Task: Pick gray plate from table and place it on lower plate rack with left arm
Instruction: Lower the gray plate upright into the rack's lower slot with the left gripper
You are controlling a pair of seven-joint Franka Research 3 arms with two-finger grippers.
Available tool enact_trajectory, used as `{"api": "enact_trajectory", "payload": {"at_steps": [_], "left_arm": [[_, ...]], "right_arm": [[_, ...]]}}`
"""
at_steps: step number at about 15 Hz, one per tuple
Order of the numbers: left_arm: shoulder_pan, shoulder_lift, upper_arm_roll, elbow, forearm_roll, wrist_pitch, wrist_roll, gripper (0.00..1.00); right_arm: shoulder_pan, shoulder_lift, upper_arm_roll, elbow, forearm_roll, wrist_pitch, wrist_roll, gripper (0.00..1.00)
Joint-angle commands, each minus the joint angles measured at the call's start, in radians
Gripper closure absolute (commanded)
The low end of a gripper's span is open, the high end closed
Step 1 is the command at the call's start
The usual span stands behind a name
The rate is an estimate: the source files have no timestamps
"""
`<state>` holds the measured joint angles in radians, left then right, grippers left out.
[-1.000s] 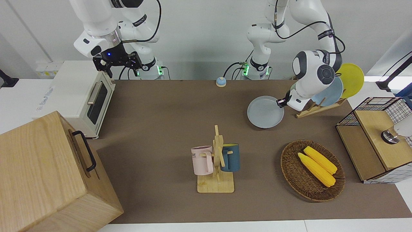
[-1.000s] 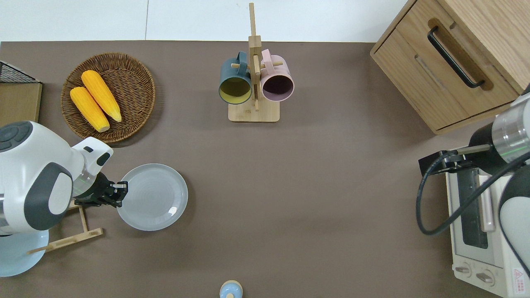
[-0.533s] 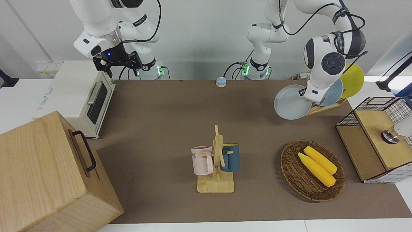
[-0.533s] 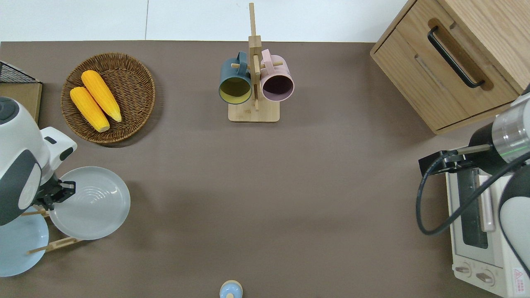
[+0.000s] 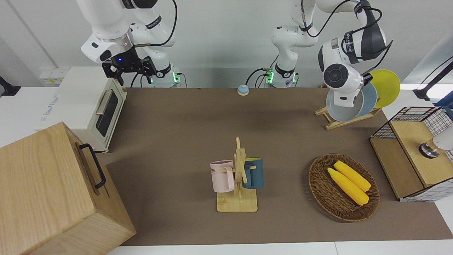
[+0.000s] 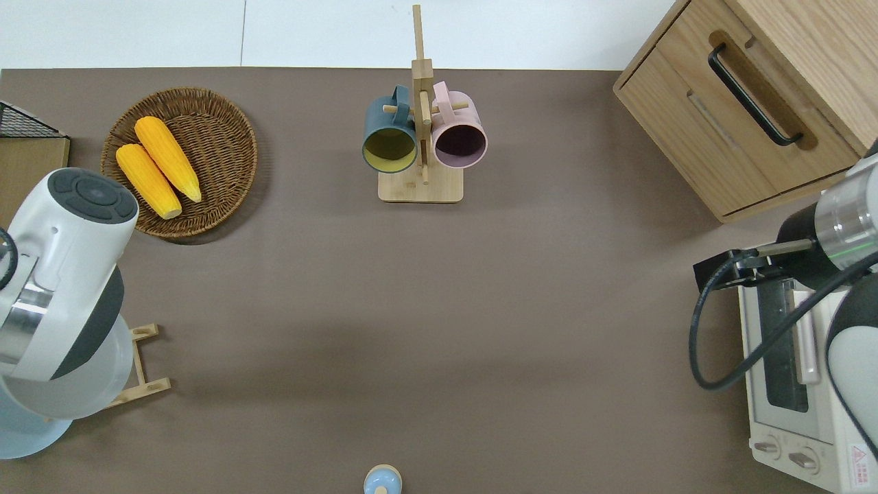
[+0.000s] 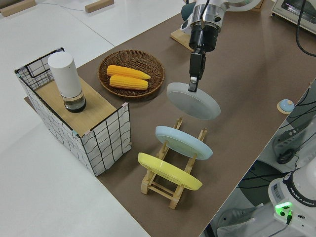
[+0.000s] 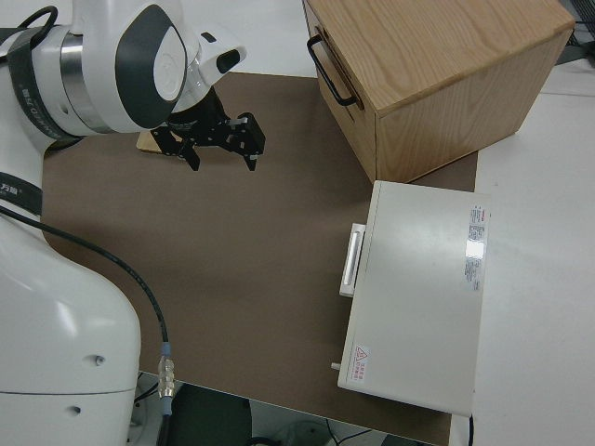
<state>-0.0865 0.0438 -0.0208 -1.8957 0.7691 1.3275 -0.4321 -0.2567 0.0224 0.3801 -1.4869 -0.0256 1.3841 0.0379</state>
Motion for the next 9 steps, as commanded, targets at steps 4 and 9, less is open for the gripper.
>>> {"api": "enact_trajectory", "payload": {"at_steps": [4, 9], "left_arm": [[-0.006, 0.034, -0.024, -0.042, 0.045, -0.128, -0.109, 1.00], [-0.007, 0.074, -0.033, -0.077, 0.024, -0.126, -0.226, 1.00]], "right_arm": [[-0.026, -0.002, 0.023, 0.010, -0.007, -0.014, 0.013, 0.017], [-0.026, -0.002, 0.023, 0.010, -0.007, -0.014, 0.013, 0.017]]}}
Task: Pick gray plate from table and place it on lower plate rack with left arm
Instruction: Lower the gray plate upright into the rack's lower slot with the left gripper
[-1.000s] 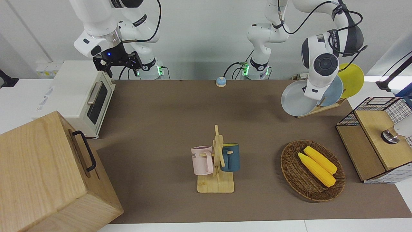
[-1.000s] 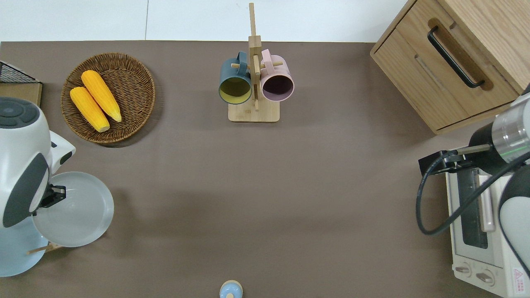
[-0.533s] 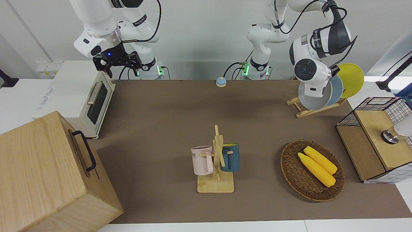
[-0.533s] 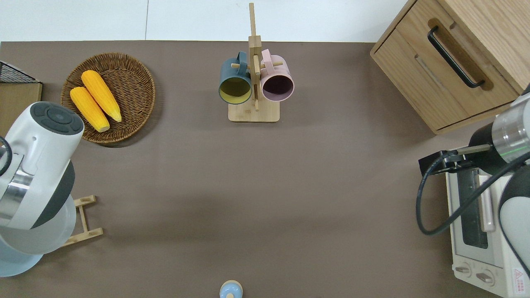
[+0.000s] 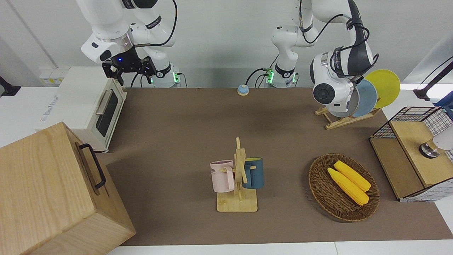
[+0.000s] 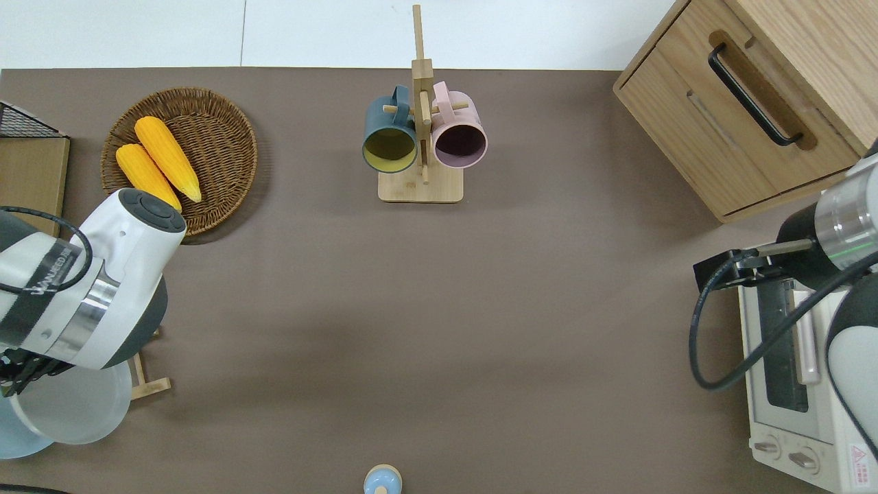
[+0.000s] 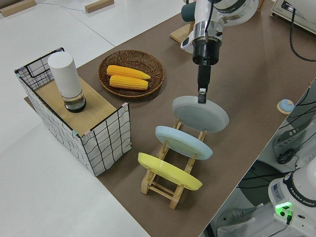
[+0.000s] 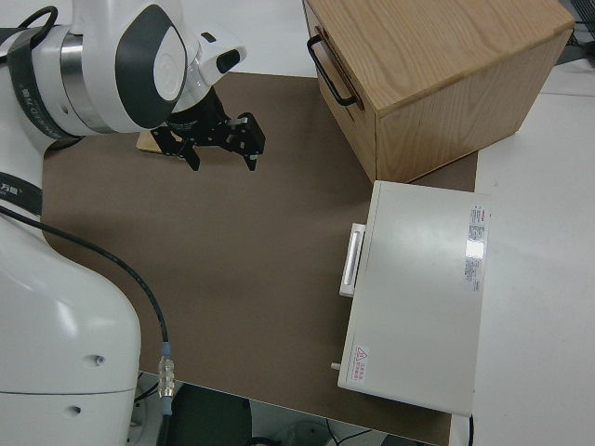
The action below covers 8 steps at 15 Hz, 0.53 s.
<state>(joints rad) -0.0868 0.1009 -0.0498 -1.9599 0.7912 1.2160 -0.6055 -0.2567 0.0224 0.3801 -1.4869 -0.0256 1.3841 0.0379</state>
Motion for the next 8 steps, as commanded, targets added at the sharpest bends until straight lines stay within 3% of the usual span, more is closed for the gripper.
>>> {"api": "enact_trajectory", "payload": {"at_steps": [1, 8], "left_arm": [[-0.007, 0.020, -0.007, -0.016, -0.019, -0.003, -0.068, 1.00], [-0.007, 0.045, -0.018, -0.017, -0.056, 0.120, -0.129, 1.00]], "right_arm": [[-0.026, -0.002, 0.023, 0.010, -0.007, -0.014, 0.013, 0.017], [-0.026, -0.002, 0.023, 0.010, -0.007, -0.014, 0.013, 0.017]]}}
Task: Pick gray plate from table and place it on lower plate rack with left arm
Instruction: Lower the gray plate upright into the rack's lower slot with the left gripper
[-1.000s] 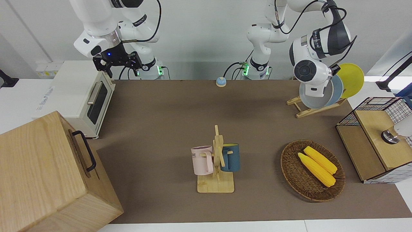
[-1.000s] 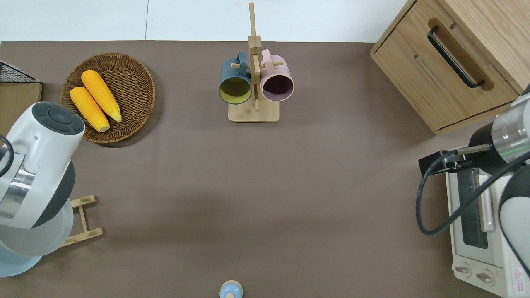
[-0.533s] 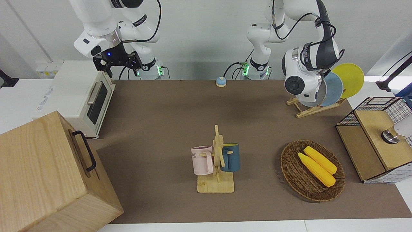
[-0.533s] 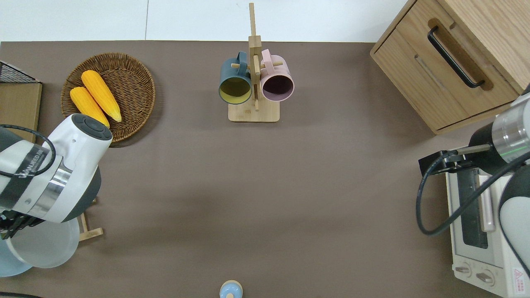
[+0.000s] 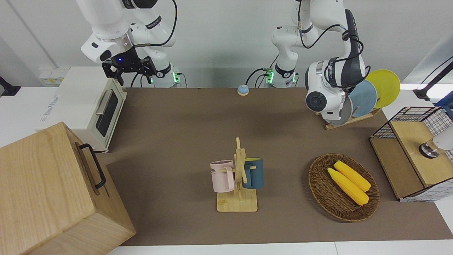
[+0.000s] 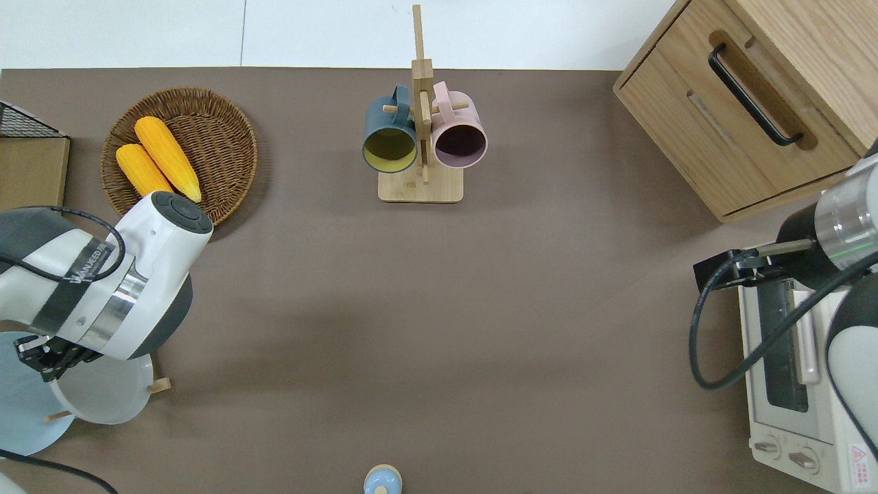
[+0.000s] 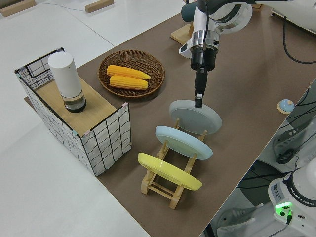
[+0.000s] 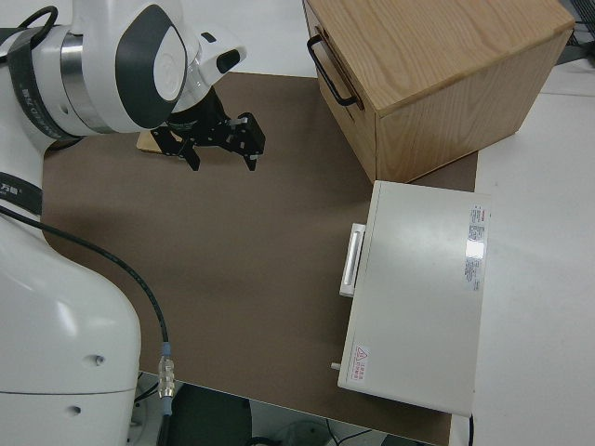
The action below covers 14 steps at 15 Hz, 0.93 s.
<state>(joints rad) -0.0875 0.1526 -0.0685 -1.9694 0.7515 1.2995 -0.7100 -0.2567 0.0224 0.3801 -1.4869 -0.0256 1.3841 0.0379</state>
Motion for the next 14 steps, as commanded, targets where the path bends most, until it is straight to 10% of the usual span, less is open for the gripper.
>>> {"api": "enact_trajectory", "payload": {"at_steps": [1, 2, 4, 6, 14], "left_arm": [[-0.008, -0.007, -0.001, -0.008, -0.018, 0.040, -0.026, 1.00], [-0.006, -0.005, -0.005, -0.008, -0.020, 0.040, -0.025, 1.00], [-0.006, -0.007, -0.007, -0.008, -0.037, 0.041, -0.023, 0.40], [-0.006, -0.007, -0.005, -0.006, -0.041, 0.049, -0.009, 0.09], [-0.008, -0.025, -0.022, 0.116, -0.234, 0.060, -0.002, 0.01]], "right_arm": [[-0.026, -0.002, 0.023, 0.010, -0.007, -0.014, 0.013, 0.017], [-0.026, -0.002, 0.023, 0.010, -0.007, -0.014, 0.013, 0.017], [-0.026, -0.002, 0.023, 0.010, -0.007, -0.014, 0.013, 0.017], [-0.026, -0.002, 0.023, 0.010, -0.007, -0.014, 0.013, 0.017], [-0.026, -0.002, 0.023, 0.010, -0.007, -0.014, 0.013, 0.017]]}}
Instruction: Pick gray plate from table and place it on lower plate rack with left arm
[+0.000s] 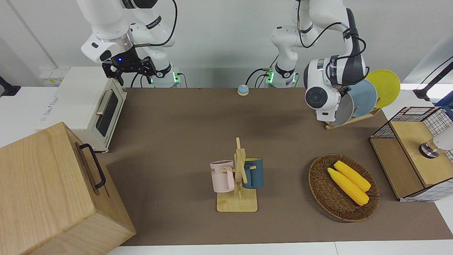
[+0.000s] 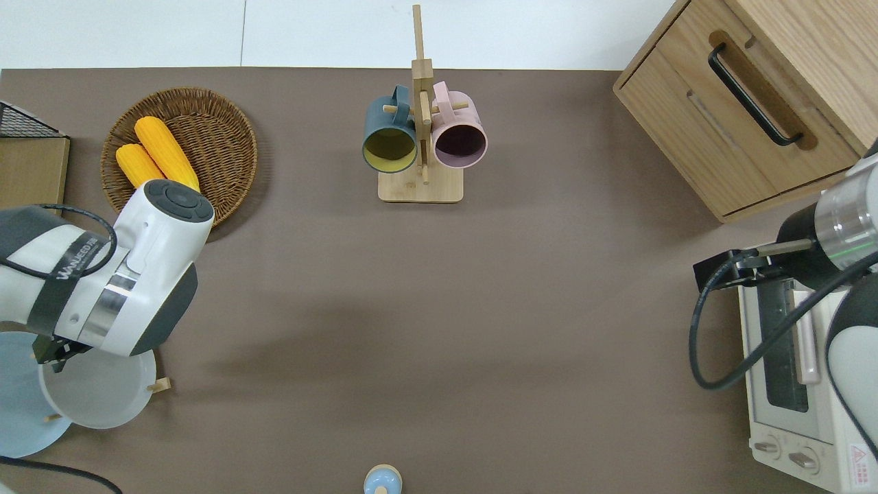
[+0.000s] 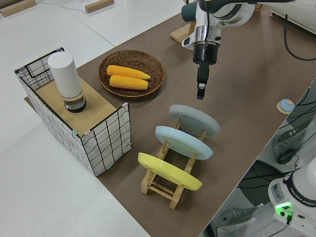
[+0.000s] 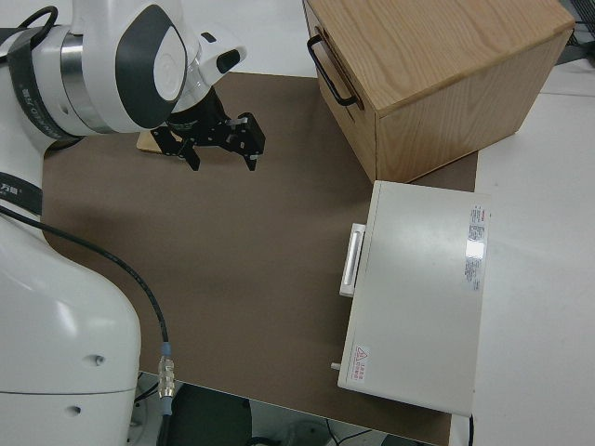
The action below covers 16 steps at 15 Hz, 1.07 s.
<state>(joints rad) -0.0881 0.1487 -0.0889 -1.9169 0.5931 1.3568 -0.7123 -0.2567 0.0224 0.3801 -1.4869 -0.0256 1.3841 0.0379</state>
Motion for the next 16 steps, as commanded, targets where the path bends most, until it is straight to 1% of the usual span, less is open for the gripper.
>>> {"api": "enact_trajectory", "payload": {"at_steps": [1, 3, 5, 7, 8, 10, 13, 14, 16], "left_arm": [[-0.007, -0.023, -0.003, 0.103, -0.120, 0.002, 0.001, 0.01], [-0.004, -0.023, 0.003, 0.189, -0.221, 0.005, 0.004, 0.01], [-0.001, -0.024, 0.012, 0.252, -0.289, 0.033, 0.030, 0.01], [0.004, -0.023, 0.014, 0.312, -0.312, 0.041, 0.033, 0.01], [0.005, -0.026, 0.021, 0.337, -0.328, 0.039, 0.036, 0.01], [0.004, -0.037, 0.055, 0.387, -0.367, 0.033, 0.066, 0.01], [0.004, -0.052, 0.087, 0.432, -0.392, 0.025, 0.173, 0.01], [0.004, -0.064, 0.100, 0.433, -0.403, 0.025, 0.245, 0.01], [-0.001, -0.080, 0.145, 0.456, -0.433, 0.024, 0.414, 0.00]], "right_arm": [[-0.026, -0.002, 0.023, 0.010, -0.007, -0.014, 0.013, 0.017], [-0.026, -0.002, 0.023, 0.010, -0.007, -0.014, 0.013, 0.017], [-0.026, -0.002, 0.023, 0.010, -0.007, -0.014, 0.013, 0.017], [-0.026, -0.002, 0.023, 0.010, -0.007, -0.014, 0.013, 0.017], [-0.026, -0.002, 0.023, 0.010, -0.007, -0.014, 0.013, 0.017], [-0.026, -0.002, 0.023, 0.010, -0.007, -0.014, 0.013, 0.017], [-0.026, -0.002, 0.023, 0.010, -0.007, -0.014, 0.013, 0.017], [-0.026, -0.002, 0.023, 0.010, -0.007, -0.014, 0.013, 0.017], [-0.026, -0.002, 0.023, 0.010, -0.007, -0.014, 0.013, 0.017]]}}
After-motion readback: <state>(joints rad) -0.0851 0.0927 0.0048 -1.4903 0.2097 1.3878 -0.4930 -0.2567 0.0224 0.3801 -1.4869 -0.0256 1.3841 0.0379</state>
